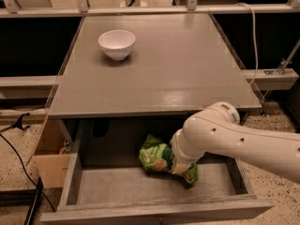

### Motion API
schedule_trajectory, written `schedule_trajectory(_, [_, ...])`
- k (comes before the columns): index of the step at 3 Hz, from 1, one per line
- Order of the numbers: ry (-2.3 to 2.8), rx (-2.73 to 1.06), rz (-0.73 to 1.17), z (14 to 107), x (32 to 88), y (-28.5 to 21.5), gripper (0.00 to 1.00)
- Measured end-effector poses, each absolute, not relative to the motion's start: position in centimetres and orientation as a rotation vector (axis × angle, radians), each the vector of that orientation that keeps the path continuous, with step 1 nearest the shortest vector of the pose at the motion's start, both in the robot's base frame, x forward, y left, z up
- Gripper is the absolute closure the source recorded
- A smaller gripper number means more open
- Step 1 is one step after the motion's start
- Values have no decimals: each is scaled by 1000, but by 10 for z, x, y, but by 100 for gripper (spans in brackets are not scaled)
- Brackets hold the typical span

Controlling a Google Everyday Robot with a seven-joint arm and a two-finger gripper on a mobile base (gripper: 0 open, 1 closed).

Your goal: Place green rice chip bag into top drawer

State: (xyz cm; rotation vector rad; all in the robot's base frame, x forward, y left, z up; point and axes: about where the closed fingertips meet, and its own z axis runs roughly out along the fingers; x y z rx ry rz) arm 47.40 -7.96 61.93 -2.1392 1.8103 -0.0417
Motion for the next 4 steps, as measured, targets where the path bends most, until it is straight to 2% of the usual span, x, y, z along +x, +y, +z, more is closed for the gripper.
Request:
schedule_trajectory(2, [1810,-2139,-42,619,474,-80,57])
schedule_trajectory(3, [1810,-2139,-42,619,474,-80,28])
schedule_trajectory(4, [1810,-2139,-42,619,474,-80,3])
